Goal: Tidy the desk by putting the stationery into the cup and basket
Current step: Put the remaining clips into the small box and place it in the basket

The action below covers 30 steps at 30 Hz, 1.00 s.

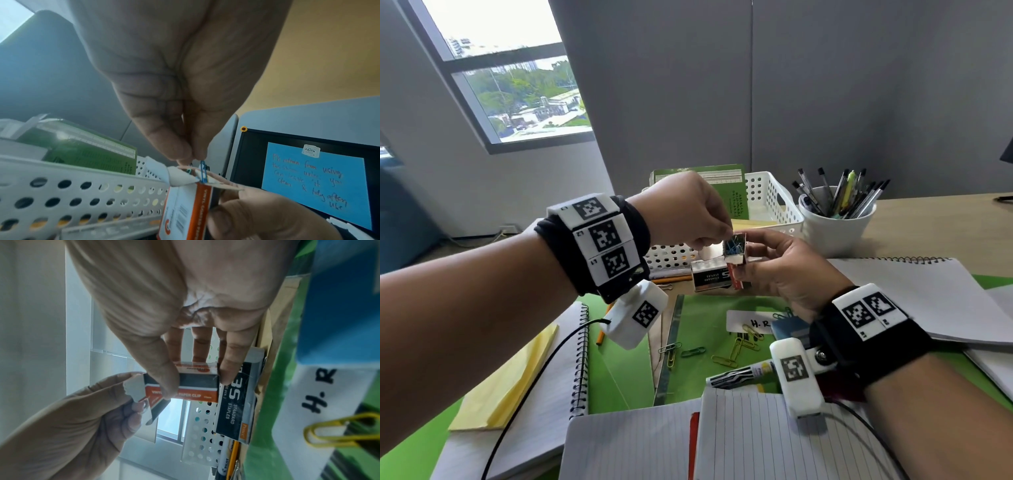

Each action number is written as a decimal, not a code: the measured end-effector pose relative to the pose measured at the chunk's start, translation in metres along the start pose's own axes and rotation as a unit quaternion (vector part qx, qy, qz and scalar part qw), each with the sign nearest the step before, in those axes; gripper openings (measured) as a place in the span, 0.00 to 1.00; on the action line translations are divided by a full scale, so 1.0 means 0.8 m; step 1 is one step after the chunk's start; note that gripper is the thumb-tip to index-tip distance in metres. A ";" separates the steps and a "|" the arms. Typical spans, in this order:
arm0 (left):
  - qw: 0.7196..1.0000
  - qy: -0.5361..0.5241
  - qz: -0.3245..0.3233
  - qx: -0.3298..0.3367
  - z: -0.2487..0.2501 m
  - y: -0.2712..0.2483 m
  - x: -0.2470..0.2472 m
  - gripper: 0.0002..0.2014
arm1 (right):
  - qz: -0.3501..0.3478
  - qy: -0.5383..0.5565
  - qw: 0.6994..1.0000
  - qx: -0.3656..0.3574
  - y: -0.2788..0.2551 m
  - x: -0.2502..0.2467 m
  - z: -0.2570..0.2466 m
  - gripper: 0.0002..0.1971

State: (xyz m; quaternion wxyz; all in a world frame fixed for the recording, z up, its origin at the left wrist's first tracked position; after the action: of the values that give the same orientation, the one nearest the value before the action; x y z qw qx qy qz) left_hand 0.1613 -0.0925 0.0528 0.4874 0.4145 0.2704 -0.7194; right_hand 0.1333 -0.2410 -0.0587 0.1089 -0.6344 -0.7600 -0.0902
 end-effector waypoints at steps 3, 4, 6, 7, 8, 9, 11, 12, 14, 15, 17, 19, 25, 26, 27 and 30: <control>1.000 0.017 0.005 0.011 0.001 0.000 0.007 0.03 | -0.003 -0.010 1.000 -0.001 0.000 0.000 0.001 0.27; 1.000 0.023 0.014 0.014 0.000 0.001 0.009 0.03 | -0.005 -0.012 1.000 -0.001 0.000 0.000 0.002 0.27; 0.999 0.043 0.026 0.017 -0.001 0.002 0.013 0.03 | -0.012 -0.018 1.000 -0.003 0.000 0.001 0.003 0.26; 0.998 0.055 0.031 0.019 -0.001 0.002 0.016 0.03 | -0.016 -0.020 1.000 -0.004 0.000 0.001 0.003 0.26; 0.997 0.065 0.037 0.022 -0.001 0.003 0.017 0.04 | -0.019 -0.021 1.000 -0.004 0.001 0.002 0.004 0.26; 0.996 0.073 0.044 0.026 -0.001 0.003 0.018 0.04 | -0.021 -0.022 1.000 -0.004 0.001 0.001 0.004 0.26; 0.995 0.076 0.056 0.033 -0.003 0.004 0.017 0.06 | -0.024 -0.019 1.000 -0.003 0.001 0.001 0.004 0.26; 0.995 0.068 0.060 0.032 -0.005 0.004 0.015 0.07 | -0.024 -0.014 1.000 -0.003 0.001 0.001 0.004 0.26; 0.997 0.039 0.069 0.020 -0.010 0.003 0.008 0.08 | -0.019 -0.003 1.000 -0.001 0.002 -0.001 0.004 0.27; 0.997 0.021 0.077 0.012 -0.014 0.002 0.003 0.09 | -0.015 0.002 1.000 -0.001 0.003 -0.002 0.004 0.27; 0.997 0.001 0.083 -0.008 -0.020 -0.003 -0.009 0.10 | -0.001 0.006 1.000 -0.003 0.005 -0.004 0.005 0.26; 0.997 0.057 0.037 -0.021 -0.026 -0.016 -0.012 0.09 | 0.022 0.004 1.000 -0.008 0.007 -0.008 0.005 0.26; 0.936 0.308 -0.171 0.000 -0.065 -0.077 0.057 0.14 | 0.045 -0.020 0.999 -0.016 0.009 -0.011 0.002 0.24; 0.925 0.328 -0.190 0.006 -0.068 -0.086 0.069 0.16 | 0.045 -0.020 0.999 -0.015 0.008 -0.011 0.002 0.24; 0.916 0.344 -0.205 0.010 -0.072 -0.092 0.079 0.15 | 0.046 -0.019 0.999 -0.014 0.008 -0.010 0.002 0.24; 0.916 0.351 -0.194 0.020 -0.076 -0.099 0.091 0.10 | 0.047 -0.020 0.999 -0.013 0.008 -0.010 0.001 0.24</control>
State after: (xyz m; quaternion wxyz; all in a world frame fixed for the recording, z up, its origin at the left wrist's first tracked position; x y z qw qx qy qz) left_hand 0.0953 -0.0489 -0.0422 0.2040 0.5896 0.4841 -0.6135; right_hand 0.1405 -0.2470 -0.0618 0.0894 -0.6721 -0.7305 -0.0819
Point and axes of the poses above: each hand's wrist, its own y-axis towards the middle knuckle, its own x-axis out of the palm, z = x × y, the point moved 5 cm from there along y, towards the middle knuckle, and after that the axes turned 2 degrees about z, right-handed, at the moved point
